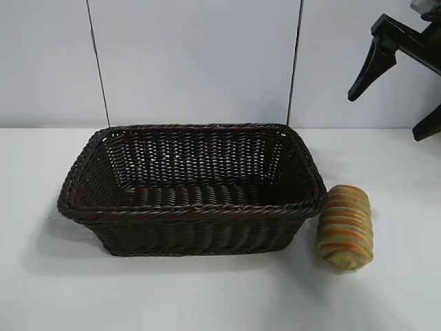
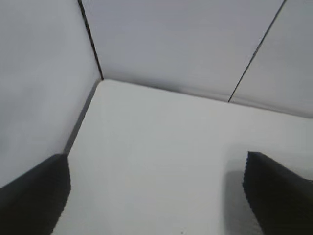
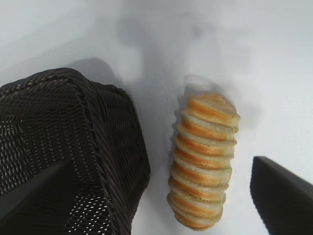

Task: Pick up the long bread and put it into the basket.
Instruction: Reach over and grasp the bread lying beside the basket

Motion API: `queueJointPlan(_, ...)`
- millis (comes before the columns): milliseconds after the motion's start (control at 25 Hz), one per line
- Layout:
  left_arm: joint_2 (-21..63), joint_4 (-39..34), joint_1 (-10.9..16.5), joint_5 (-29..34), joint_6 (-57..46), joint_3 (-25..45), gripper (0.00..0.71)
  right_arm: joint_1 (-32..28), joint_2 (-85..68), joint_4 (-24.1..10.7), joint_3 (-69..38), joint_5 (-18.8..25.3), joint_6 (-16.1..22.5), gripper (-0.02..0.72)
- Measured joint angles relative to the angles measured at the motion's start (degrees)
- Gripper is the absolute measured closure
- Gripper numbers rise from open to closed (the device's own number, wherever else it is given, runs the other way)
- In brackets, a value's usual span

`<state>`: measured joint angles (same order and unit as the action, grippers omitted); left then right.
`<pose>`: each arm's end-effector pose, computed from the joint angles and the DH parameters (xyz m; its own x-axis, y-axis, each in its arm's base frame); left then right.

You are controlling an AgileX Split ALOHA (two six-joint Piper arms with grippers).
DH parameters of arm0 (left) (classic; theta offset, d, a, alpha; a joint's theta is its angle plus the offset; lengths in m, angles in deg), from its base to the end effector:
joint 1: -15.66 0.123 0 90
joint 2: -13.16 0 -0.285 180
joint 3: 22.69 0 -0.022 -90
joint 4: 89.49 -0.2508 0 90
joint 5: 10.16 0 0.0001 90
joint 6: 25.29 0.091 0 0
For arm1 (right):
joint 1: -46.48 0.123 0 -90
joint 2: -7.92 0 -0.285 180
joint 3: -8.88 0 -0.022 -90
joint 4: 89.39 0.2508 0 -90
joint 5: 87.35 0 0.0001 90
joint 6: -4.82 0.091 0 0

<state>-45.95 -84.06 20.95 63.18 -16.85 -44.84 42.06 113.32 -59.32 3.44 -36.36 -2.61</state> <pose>0.0724 -0.0016 0.5498 -0.3427 0.0881 -0.9353 0.0342 0.9961 0.0813 0.3513 0.0084 0.2515 -0.9171 0.2723 -0.2913 0.1269 0.8918 0.4343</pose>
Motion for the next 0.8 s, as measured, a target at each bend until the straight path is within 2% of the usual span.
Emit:
queueJointPlan(80, 5.45, -1.45, -0.21, -0.07, 0.99, 5.13, 0.016, 0.00, 0.00, -0.03, 0.00, 0.00, -0.12, 0.008)
queueJointPlan(240, 16.30, -4.09, -0.21, -2.89, 1.68, 20.05, 0.016, 0.00, 0.00, -0.03, 0.00, 0.00, -0.42, 0.008)
queueJointPlan(400, 27.09, -2.21, -1.20, -6.76, 1.79, 35.70, 0.016, 0.00, 0.00, -0.03, 0.00, 0.00, -1.57, 0.008)
queueJointPlan(520, 35.11, -0.21, -1.62, -7.04, 1.79, 45.23, 0.016, 0.00, 0.00, -0.03, 0.00, 0.00, -2.73, 0.008)
queueJointPlan(600, 40.19, 0.28, -1.62, -6.19, 1.86, 50.19, 0.016, 0.00, 0.00, -0.03, 0.00, 0.12, -2.98, 0.008)
queueJointPlan(800, 51.11, 0.46, -1.62, -0.36, 1.94, 56.47, 0.016, 0.00, 0.00, -0.03, 0.11, 1.35, -3.12, 0.008)
